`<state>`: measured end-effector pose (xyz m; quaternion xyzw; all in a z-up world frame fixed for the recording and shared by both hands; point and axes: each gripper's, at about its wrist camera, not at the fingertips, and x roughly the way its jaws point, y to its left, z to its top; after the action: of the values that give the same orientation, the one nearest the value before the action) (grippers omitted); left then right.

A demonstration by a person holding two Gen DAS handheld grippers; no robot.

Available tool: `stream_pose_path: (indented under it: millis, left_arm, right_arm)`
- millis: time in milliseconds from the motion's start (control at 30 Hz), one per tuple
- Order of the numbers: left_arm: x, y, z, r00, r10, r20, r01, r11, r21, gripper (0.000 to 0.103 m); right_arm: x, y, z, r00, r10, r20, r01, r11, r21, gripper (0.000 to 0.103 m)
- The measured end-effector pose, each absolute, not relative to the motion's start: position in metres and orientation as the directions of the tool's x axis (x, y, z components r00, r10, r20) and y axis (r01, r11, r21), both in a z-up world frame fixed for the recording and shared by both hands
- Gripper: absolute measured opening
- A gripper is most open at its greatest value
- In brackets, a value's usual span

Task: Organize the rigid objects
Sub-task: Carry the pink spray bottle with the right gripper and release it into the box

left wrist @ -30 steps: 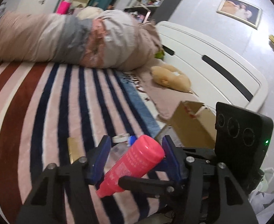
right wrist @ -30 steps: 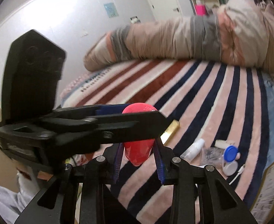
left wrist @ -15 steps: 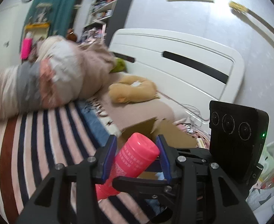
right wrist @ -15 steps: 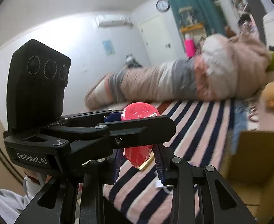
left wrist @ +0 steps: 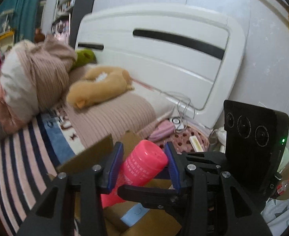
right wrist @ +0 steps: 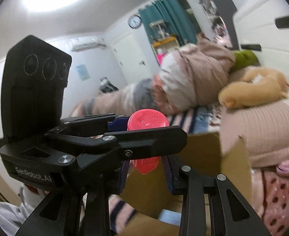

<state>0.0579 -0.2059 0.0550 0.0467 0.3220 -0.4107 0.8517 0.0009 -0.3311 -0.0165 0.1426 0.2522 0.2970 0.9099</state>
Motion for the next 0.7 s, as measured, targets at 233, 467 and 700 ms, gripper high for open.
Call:
stream_pose_path:
  millis: [233,467,700]
  left_arm:
    - [0.078,-0.214,0.019,0.393,-0.646,-0.655,0.707,0.668,-0.235,0.039]
    - [0.081,-0.216,0.007,0.361,-0.637,-0.681,0.703,0.666,-0.251,0.039]
    - [0.076,-0.193,0.015,0.404,-0.644,-0.65,0.673,0.69,-0.265,0.06]
  right_arm:
    - [0.019,-0.331,-0.046,0.652,0.59,-0.477,-0.427,0.805,0.412,0.027]
    - [0.025,-0.329,-0.056,0.653,0.512,-0.557,-0.355,0.857,0.373,0.03]
    - [0.017,-0.329,-0.052,0.672,0.465,-0.577,-0.317,0.884,0.344,0.032]
